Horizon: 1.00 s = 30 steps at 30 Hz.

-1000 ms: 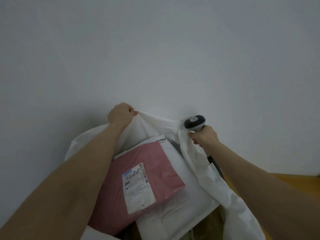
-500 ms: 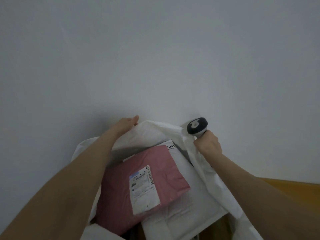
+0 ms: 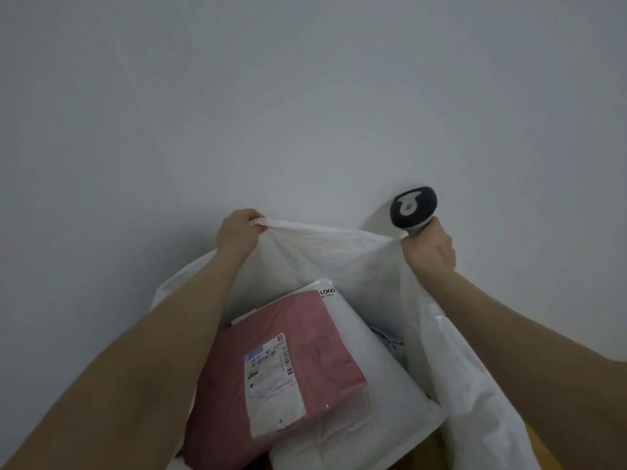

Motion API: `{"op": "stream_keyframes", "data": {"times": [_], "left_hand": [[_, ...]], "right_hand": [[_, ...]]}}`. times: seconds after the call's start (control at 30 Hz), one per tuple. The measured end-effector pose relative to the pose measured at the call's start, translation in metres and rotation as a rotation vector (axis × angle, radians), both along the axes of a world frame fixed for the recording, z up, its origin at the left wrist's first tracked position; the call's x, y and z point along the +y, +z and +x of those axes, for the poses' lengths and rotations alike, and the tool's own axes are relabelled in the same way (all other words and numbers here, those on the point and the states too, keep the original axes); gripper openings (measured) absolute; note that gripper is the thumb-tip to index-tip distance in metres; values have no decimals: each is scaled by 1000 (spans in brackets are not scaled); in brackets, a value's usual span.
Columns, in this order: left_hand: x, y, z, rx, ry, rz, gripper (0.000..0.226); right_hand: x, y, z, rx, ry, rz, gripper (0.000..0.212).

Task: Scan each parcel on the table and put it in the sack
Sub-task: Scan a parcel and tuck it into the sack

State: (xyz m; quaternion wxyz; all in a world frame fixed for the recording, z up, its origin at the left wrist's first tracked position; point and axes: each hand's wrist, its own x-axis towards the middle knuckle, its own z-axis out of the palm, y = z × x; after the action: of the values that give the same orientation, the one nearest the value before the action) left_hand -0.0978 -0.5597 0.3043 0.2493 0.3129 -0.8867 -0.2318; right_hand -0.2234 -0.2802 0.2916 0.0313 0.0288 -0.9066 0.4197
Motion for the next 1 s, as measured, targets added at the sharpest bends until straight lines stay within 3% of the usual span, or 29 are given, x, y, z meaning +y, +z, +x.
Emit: {"op": "stream_keyframes", "data": {"times": [0.07,0.13,0.23,0.33,0.4,0.47,0.53,0.63,0.83,1.0], "left_hand": [[3,-7,2,-23,-37,-5,21],[1,-8,9,-238,-99,-28,44],[-7,-1,36,-528,21,-120,75],[-10,-4,72,-662,106,-93,67],[-11,-2,90,-579,165,-86,42],[-11,9,99,-354,267,-114,24],[-10,23,102,-187,316,-136,17],[-6,28,106,-149,296,-125,16],[25,13,136,-449,417,-163,61],[52,-4,196,-499,507,170,85]], "right_hand": [[-2,-3,5,-40,45,48,26],[-4,-4,14,-89,123,107,26],[-9,1,26,-102,215,173,26],[-15,8,39,-106,262,195,27],[-17,10,46,-107,288,202,28],[-18,12,52,-101,306,210,29],[-17,13,56,-94,311,224,30],[-13,17,61,-83,316,237,31],[18,26,73,-67,339,272,29],[64,26,89,-116,395,306,20]]}}
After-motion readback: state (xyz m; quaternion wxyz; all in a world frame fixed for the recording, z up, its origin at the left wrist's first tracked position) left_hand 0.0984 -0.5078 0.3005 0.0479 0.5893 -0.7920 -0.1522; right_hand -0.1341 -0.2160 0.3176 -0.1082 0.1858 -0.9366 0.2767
